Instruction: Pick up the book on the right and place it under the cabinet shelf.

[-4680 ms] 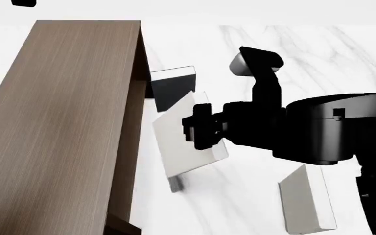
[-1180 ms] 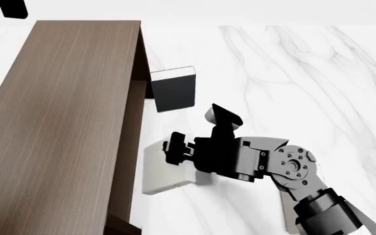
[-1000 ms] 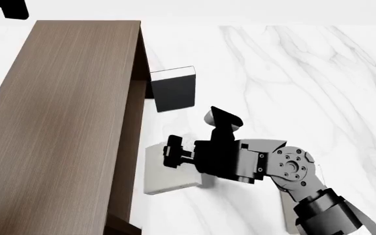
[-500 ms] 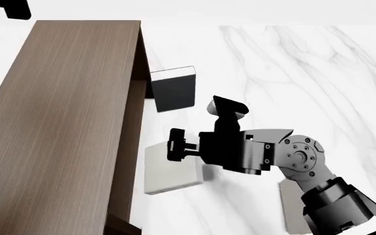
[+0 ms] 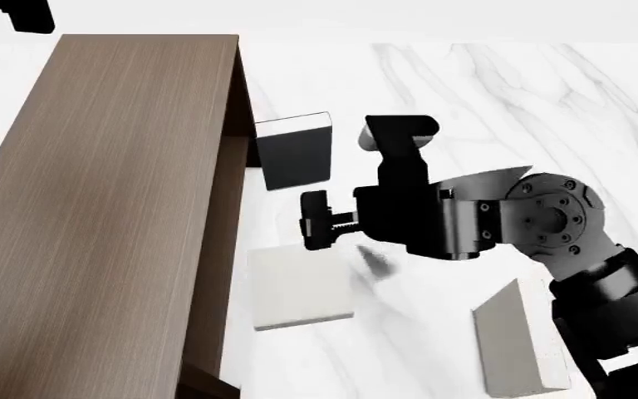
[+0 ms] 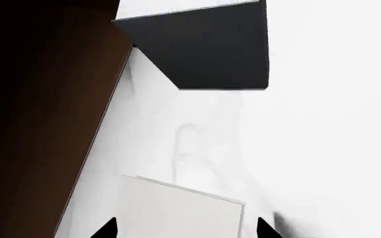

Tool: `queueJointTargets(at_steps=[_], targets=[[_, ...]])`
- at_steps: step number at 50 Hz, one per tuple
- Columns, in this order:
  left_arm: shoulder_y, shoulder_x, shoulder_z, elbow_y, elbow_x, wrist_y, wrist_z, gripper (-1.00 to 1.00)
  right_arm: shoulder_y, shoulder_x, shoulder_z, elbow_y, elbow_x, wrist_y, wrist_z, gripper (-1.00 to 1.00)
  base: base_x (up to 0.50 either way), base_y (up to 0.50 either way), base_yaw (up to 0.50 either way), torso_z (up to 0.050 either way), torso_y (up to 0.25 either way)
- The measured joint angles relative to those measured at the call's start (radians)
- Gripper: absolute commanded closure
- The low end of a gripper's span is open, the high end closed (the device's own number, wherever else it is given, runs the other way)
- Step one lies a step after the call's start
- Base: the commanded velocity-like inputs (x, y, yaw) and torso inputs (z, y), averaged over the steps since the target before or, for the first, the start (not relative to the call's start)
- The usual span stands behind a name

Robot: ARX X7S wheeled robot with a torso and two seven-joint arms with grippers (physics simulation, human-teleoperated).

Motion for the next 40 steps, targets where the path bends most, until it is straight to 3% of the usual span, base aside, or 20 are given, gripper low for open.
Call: queueJointTargets(at_steps=[18, 40], targets=[[-0.002, -0.001, 0.007, -0.002, -0.002, 0.004, -0.001, -1.0, 0.197, 0.141, -0.157, -0.154, -0.234, 0.136, -0.337, -1.0, 0.0, 0.0, 0.0, 0.0, 0.0], [-0.011, -0.018, 0.013, 0.008, -0.008, -0.013, -0.002, -1.0, 0.338, 0.258, -0.489, -0.292, -0.652, 0.03, -0.866, -1.0, 0.0, 0.0, 0.0, 0.0, 0.0]])
